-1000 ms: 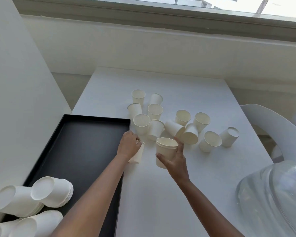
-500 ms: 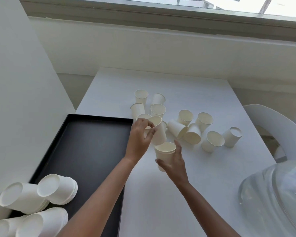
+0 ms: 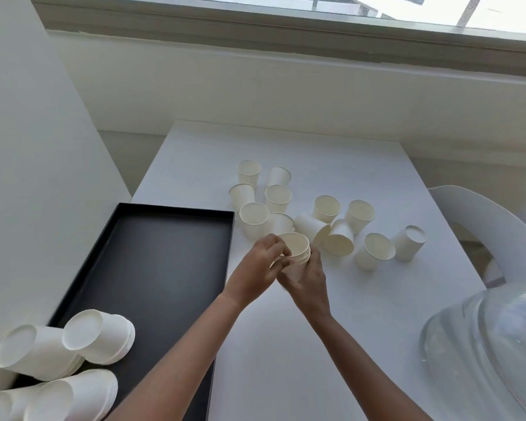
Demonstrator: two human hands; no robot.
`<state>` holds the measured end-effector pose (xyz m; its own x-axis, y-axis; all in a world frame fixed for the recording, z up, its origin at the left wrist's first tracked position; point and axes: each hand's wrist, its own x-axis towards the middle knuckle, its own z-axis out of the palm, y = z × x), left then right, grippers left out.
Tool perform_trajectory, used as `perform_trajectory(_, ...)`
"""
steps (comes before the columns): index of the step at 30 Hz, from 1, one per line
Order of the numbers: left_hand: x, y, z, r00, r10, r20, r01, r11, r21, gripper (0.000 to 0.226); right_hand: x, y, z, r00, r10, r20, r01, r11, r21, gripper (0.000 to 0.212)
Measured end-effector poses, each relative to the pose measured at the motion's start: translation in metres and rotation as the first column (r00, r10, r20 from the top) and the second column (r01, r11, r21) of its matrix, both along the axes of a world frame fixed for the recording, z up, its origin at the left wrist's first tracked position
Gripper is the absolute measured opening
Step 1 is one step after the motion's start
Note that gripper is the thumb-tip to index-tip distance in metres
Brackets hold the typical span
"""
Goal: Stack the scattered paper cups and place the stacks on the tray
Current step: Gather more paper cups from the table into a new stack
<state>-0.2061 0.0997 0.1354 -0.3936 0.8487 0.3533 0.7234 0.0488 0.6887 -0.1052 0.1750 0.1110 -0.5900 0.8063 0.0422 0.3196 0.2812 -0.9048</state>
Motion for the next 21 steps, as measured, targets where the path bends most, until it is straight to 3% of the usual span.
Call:
perform_trajectory(4, -0.003, 0.003, -0.001, 0.995, -0.011, 0.102, 0.01, 1.0, 0.01, 0.021, 0.003, 0.001, -0.003, 1.0, -0.007, -0.001, 0.007, 1.0, 0.023, 0.069)
perform_trajectory(9, -0.02, 0.008, -0.006, 0.962, 0.208, 0.175, -0.214, 0.977, 0.011, 0.029, 0.007, 0.0, -0.006, 1.0, -0.016, 0.017, 0.015, 0.998, 0.063, 0.071)
perform_trajectory(12, -0.036, 0.017, -0.014, 0.96, 0.28, 0.023, -0.273, 0.948, -0.165, 0.043, 0.01, 0.002, -0.008, 0.999, -0.02, 0.031, 0.018, 0.997, 0.077, 0.073)
perform_trajectory(16, -0.054, 0.027, -0.029, 0.931, 0.177, -0.32, -0.308, 0.851, -0.425, 0.059, 0.014, 0.003, -0.01, 0.999, -0.02, 0.037, 0.017, 0.997, 0.081, 0.075)
perform_trajectory(21, -0.063, 0.036, -0.041, 0.876, 0.057, -0.48, -0.344, 0.771, -0.536, 0.058, 0.019, 0.004, -0.012, 0.999, -0.014, 0.046, 0.01, 0.996, 0.089, 0.076)
